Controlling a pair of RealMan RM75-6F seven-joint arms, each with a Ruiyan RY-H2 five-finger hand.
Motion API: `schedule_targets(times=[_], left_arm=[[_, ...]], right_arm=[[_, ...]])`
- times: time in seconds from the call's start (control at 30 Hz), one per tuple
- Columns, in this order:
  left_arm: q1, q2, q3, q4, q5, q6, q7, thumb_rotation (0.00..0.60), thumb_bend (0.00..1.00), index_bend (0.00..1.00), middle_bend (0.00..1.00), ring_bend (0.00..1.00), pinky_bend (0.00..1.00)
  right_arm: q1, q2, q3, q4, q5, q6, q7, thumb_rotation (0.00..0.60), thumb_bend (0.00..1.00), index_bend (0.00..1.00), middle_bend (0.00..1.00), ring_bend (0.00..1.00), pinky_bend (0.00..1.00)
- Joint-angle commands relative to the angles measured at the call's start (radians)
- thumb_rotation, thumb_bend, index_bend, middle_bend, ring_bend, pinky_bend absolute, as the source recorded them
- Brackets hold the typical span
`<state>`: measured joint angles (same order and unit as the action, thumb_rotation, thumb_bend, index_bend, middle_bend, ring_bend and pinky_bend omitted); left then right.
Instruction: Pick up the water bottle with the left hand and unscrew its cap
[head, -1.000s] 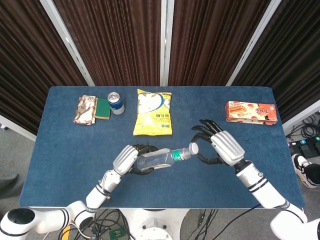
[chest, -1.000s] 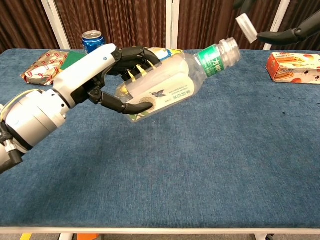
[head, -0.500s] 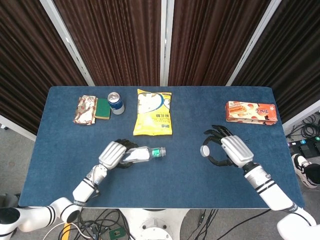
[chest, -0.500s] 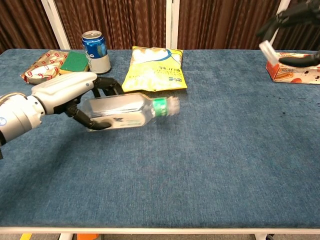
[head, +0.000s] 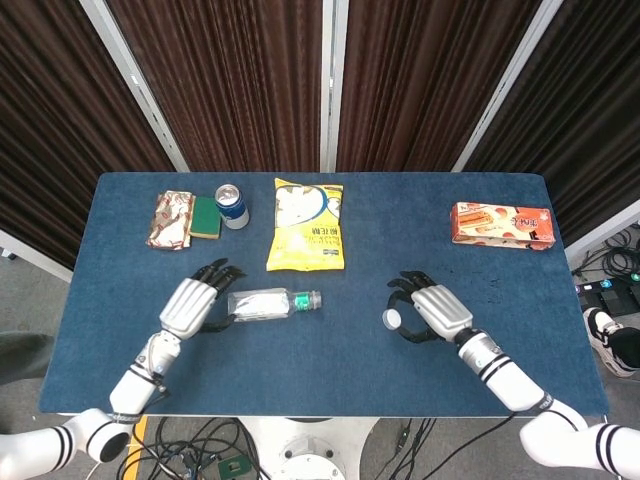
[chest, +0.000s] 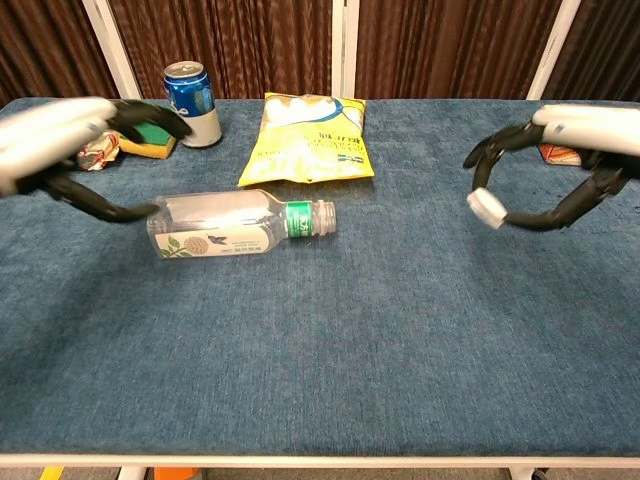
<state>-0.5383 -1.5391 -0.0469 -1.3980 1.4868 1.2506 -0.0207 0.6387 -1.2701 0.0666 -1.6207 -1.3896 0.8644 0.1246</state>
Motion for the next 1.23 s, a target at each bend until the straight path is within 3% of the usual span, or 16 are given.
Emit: schedule_targets(times=[0.03, 0.2, 0.4, 0.5, 0.7, 0.87, 1.07, 1.23], left_arm=[[0.039, 0.05, 0.008, -0.028, 0.008, 0.038, -0.019, 0.6, 0.26, 0.18, 0.16, 0.07, 0.21], [0.079, 0.09, 0.006, -0.038, -0.012, 0.067, -0.037, 0.6, 0.25, 0.18, 0.16, 0.07, 0.21], [0.111, 0.143, 0.003, -0.032, -0.027, 0.076, -0.083, 0.6, 0.23, 0.19, 0.16, 0.07, 0.19], [0.139, 0.197, 0.008, -0.027, -0.033, 0.095, -0.087, 0.6, 0.22, 0.19, 0.16, 0.07, 0.18], [0.23, 0.303, 0.025, -0.024, -0.086, 0.143, -0.072, 0.6, 0.22, 0.19, 0.16, 0.07, 0.18], [0.324, 0.367, 0.054, -0.019, -0.111, 0.205, -0.049, 0.6, 0.22, 0.2, 0.17, 0.07, 0.15], [0.433, 0.392, 0.09, -0.072, -0.084, 0.319, -0.026, 0.6, 0.22, 0.21, 0.17, 0.07, 0.12], [0.485, 0.381, 0.111, -0.109, -0.049, 0.372, 0.022, 0.6, 0.22, 0.21, 0.17, 0.07, 0.12]], right_arm=[[0.016, -0.082, -0.011, 0.086, 0.007, -0.014, -0.059, 0.6, 0.35, 0.47, 0.13, 0.0, 0.0], [0.017, -0.14, -0.021, 0.148, 0.015, -0.017, -0.107, 0.6, 0.35, 0.44, 0.13, 0.0, 0.0], [-0.014, -0.125, -0.023, 0.123, 0.028, 0.038, -0.155, 0.6, 0.35, 0.19, 0.1, 0.0, 0.0], [-0.051, -0.066, -0.016, 0.076, 0.03, 0.106, -0.162, 0.6, 0.35, 0.15, 0.1, 0.0, 0.0], [-0.17, 0.073, -0.019, -0.007, 0.014, 0.295, -0.151, 0.6, 0.35, 0.13, 0.09, 0.0, 0.0], [-0.294, 0.169, -0.056, -0.059, -0.037, 0.47, -0.156, 0.6, 0.36, 0.13, 0.08, 0.0, 0.0], [-0.417, 0.178, -0.093, -0.087, -0.103, 0.633, -0.139, 0.6, 0.36, 0.13, 0.07, 0.0, 0.0], [-0.456, 0.174, -0.101, -0.091, -0.13, 0.671, -0.138, 0.6, 0.37, 0.13, 0.07, 0.0, 0.0]])
